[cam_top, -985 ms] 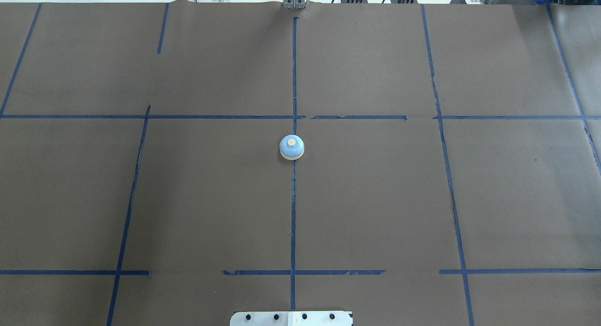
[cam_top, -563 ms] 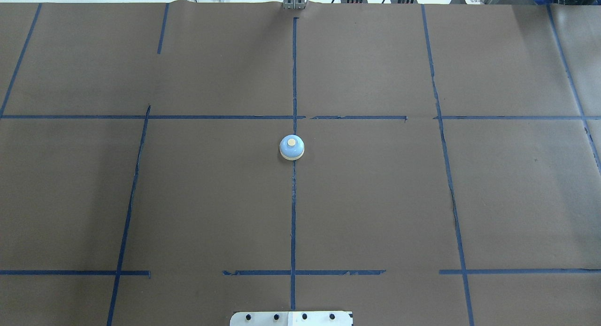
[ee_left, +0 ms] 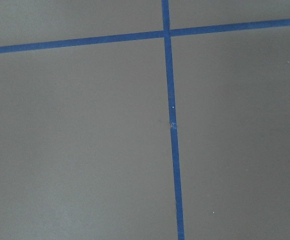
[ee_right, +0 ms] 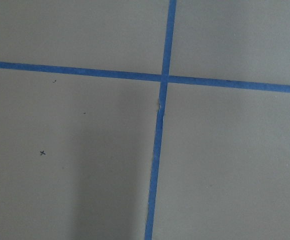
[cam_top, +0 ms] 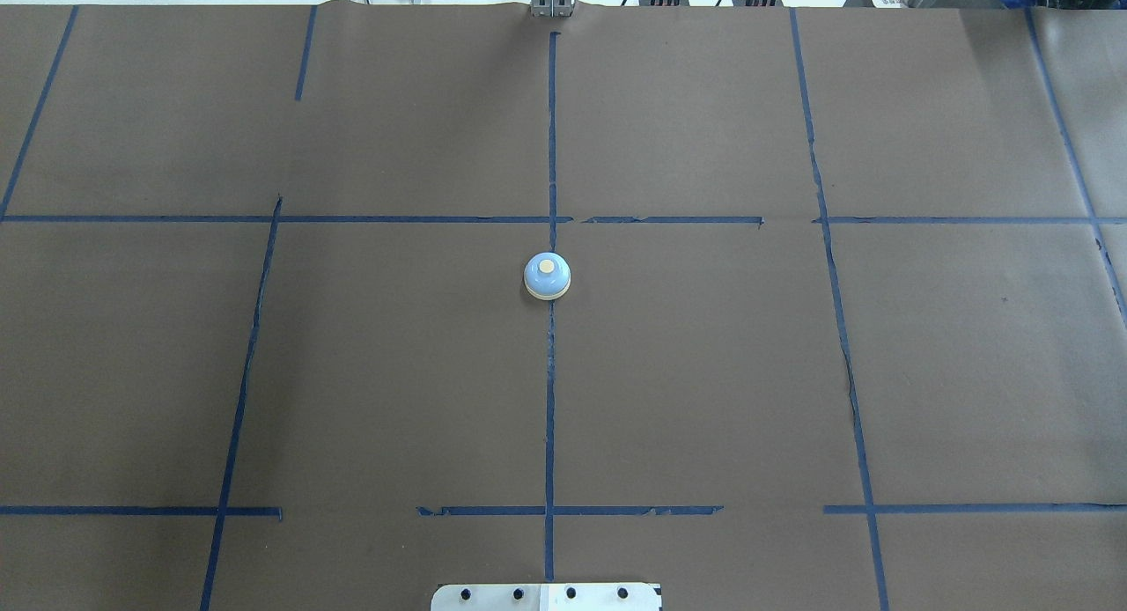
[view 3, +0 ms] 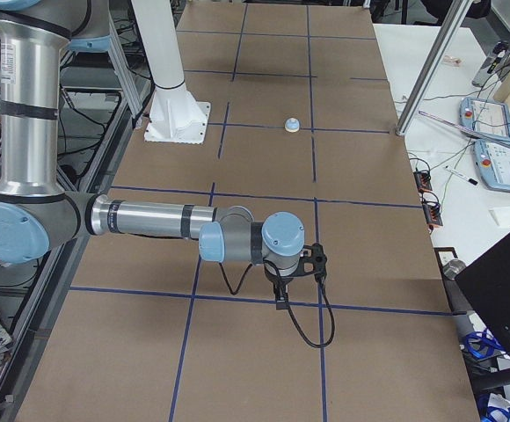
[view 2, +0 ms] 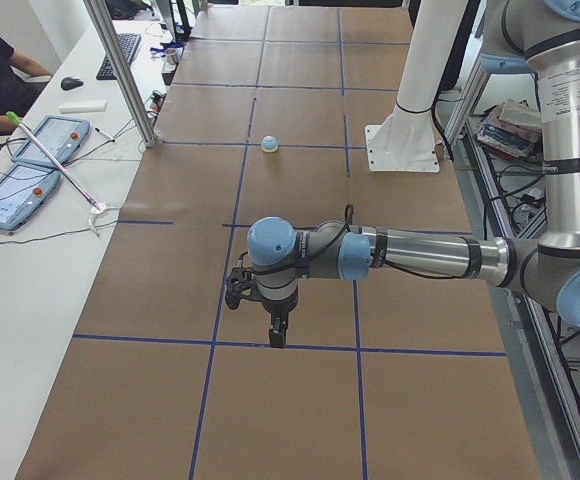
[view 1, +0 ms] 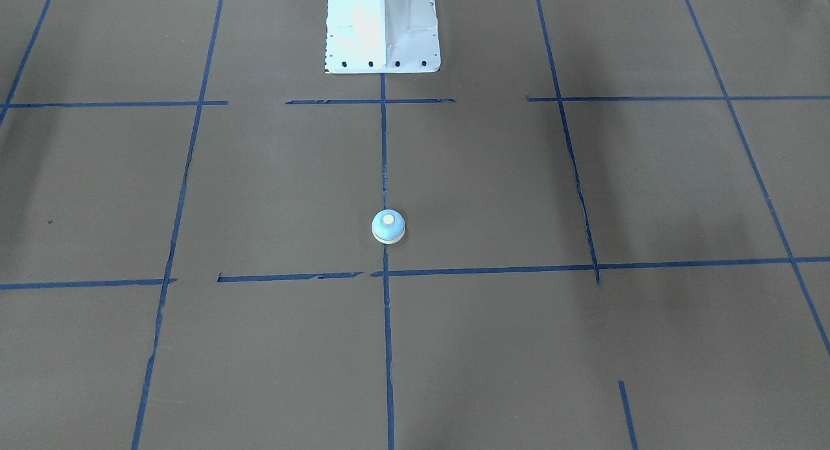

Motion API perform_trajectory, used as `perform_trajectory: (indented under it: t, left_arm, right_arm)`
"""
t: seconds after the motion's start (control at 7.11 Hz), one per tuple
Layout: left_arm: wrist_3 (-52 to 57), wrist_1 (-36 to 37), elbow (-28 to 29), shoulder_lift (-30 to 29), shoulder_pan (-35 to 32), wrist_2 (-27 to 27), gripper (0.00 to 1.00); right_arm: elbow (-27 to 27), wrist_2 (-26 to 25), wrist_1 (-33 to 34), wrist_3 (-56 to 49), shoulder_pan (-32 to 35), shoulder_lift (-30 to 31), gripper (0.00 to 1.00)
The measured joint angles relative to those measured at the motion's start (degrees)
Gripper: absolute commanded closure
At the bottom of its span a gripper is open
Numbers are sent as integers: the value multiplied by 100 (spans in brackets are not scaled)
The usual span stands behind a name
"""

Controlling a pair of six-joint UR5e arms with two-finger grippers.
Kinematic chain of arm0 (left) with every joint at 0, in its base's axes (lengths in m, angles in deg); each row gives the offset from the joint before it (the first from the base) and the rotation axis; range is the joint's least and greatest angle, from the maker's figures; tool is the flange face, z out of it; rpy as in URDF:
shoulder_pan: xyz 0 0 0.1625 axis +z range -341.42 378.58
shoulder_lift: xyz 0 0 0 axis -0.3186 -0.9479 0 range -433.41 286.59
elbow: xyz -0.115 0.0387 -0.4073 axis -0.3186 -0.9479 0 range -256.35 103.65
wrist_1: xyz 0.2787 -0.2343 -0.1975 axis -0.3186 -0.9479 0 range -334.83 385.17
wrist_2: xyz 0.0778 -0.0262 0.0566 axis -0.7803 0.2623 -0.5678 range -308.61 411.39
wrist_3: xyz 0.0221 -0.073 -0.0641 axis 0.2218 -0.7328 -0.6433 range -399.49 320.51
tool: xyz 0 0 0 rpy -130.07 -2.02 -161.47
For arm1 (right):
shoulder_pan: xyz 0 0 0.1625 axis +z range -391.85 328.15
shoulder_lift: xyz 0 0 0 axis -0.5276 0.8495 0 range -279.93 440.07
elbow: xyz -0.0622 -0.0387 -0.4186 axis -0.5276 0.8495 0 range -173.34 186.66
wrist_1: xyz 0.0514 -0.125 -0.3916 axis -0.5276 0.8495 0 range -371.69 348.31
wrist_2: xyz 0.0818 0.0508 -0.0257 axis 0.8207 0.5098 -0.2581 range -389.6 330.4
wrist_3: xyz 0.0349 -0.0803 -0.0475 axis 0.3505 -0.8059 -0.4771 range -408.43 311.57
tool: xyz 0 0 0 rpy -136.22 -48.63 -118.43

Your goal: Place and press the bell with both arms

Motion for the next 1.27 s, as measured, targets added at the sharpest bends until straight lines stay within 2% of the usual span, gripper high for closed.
perform_trajectory:
  t: [0.56,1.27]
  left_arm:
    - [-17,102,15,-73,13,279,0]
    - [1,101,55,-203,13,322,0]
  right_arm:
    - [-132,9,48,1,-195,197,0]
    - [-168,-114,158,57,-356,220,0]
